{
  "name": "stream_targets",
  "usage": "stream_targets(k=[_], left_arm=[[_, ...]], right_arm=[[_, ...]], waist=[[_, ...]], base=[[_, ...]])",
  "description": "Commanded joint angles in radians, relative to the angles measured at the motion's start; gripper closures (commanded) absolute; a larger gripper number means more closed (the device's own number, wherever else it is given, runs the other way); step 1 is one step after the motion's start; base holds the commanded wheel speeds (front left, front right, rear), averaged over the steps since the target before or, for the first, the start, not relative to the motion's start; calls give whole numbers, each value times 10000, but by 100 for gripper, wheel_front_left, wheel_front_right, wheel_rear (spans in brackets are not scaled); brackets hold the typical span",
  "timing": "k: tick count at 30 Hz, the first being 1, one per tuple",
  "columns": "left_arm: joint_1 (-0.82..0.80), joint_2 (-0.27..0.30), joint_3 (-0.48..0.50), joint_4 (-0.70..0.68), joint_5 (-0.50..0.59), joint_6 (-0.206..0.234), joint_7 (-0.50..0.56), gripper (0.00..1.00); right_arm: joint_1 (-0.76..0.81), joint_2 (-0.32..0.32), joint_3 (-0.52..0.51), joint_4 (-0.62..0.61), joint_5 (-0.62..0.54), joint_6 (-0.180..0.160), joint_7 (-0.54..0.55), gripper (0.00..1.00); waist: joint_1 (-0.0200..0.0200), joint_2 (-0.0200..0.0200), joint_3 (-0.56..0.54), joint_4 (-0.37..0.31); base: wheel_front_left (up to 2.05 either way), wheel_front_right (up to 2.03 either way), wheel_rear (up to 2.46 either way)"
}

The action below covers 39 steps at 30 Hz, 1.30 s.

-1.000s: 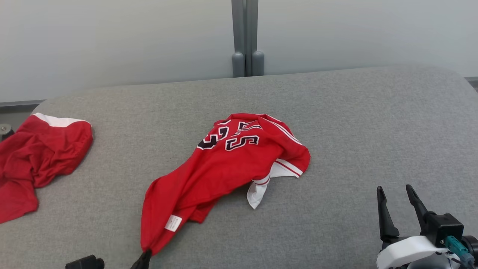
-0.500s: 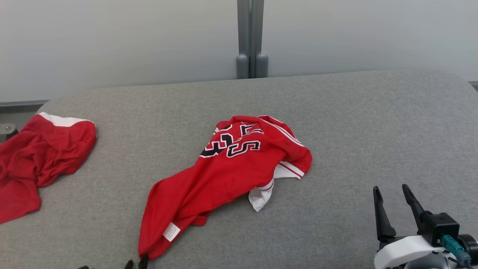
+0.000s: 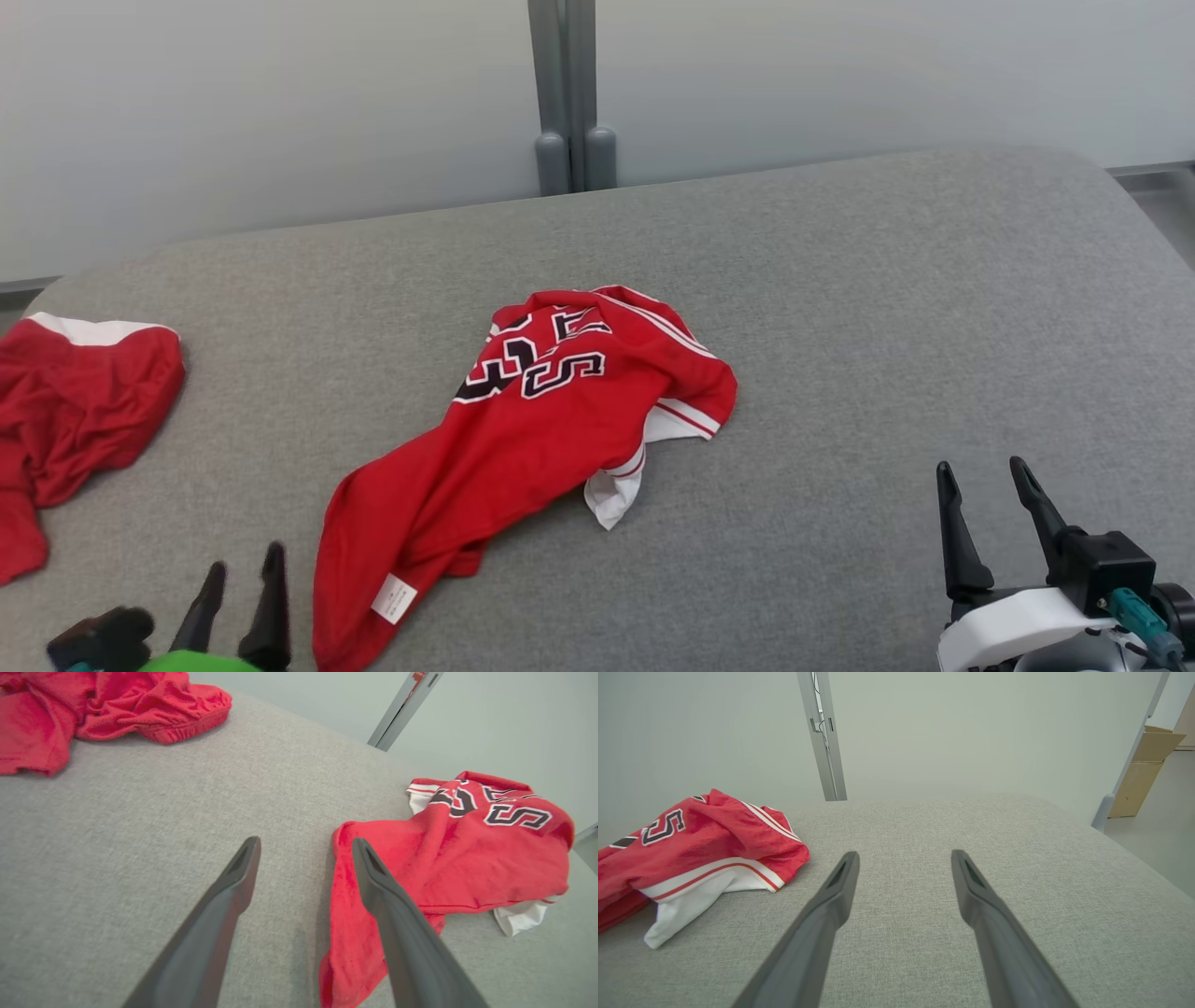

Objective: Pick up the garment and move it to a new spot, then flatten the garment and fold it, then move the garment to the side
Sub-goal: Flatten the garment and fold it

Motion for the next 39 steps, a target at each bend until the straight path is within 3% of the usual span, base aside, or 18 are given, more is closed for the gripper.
stream_targets(k=[1,5,10,16,21,30,31,33,39], left_arm=[[-197,-149,-113,-382,302,92,-27,0],[-737,-550,-823,-1637,945,132,153,0],[-1439,-1262,-2060,-2001,1280,-32,1115,0],[-1802,-1879,-3231,-1093,1429,-204,2249,0],[-2332,-2257,-3145,45,1585,124,2038,0],[-3391,-2831,-3216,1675,1766,130,1846,0],[-3486,-2874,-3232,1845,1814,150,1851,17],[-3715,-2982,-3247,2170,1927,211,1705,100],[-4154,-3329,-3347,2496,1821,-164,1409,100]], right_arm=[[-88,-31,-12,-49,26,-10,-5,0],[-189,-27,36,-121,66,-10,-5,0],[-337,-24,154,-214,105,-10,-5,0],[-439,-24,138,-307,207,-10,-5,0],[-604,-28,80,-388,255,-10,-5,0],[-851,-26,105,-341,279,-10,-5,0],[-890,-28,135,-329,286,-10,-5,0],[-957,-26,207,-306,295,-10,-5,0],[-898,-28,268,-227,252,-10,-5,0]], waist=[[0,0,50,-268],[0,0,127,-672],[0,0,340,-1180],[0,0,811,-1626],[0,0,1247,-1690],[0,0,1703,-1681],[0,0,1719,-1697],[0,0,1731,-1741],[0,0,1607,-1855]], base=[[0,0,0],[0,0,0],[0,0,0],[0,0,0],[0,0,0],[0,0,0],[0,0,0],[0,0,0],[0,0,0]])
